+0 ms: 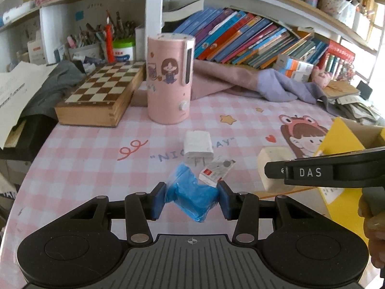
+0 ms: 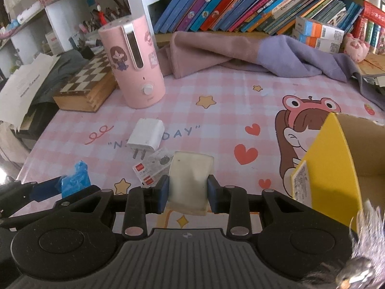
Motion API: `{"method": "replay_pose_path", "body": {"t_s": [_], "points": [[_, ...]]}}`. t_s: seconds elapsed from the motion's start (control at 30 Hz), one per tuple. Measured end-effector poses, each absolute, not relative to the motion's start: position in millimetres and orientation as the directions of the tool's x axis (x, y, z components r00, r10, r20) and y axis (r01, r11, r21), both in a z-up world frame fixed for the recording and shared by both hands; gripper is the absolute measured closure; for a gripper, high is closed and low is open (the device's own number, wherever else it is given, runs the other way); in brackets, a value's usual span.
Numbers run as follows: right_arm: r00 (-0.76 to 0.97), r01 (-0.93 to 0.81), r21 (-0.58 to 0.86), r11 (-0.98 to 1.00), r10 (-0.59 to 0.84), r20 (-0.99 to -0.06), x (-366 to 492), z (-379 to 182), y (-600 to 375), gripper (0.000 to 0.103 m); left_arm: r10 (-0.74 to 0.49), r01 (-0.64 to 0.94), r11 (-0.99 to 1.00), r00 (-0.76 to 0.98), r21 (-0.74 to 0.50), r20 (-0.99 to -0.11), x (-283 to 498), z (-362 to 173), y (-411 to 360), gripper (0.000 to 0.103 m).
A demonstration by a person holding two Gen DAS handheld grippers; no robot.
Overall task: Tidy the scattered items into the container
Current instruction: 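Grasp the blue plastic bag with the left tool while the right tool grasps the beige sponge, then lift and carry the blue bag and beige sponge over the yellow box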
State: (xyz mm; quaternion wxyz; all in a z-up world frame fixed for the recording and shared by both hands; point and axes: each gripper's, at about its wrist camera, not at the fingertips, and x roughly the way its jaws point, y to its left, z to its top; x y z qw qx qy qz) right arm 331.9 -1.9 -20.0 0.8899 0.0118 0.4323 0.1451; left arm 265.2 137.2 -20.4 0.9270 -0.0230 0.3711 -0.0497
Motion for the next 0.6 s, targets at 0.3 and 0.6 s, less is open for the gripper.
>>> {"method": "replay_pose_path", "body": {"t_s": [0.3, 0.6], "points": [[0.609, -0.252, 0.149, 0.956, 0.277, -0.744, 303.8, -6.4, -14.8, 0.072, -0.141, 0.113, 0.990, 0.748, -0.085, -0.649, 238.8, -2.1, 131.7, 0.059], [0.627, -0.266, 0.151, 0.952, 0.290, -0.723, 268.4, 5.6, -22.8, 0.072, -0.160, 0.141, 0.987, 0.767, -0.079, -0.621, 207.9, 10.6, 131.7, 0.060]]}}
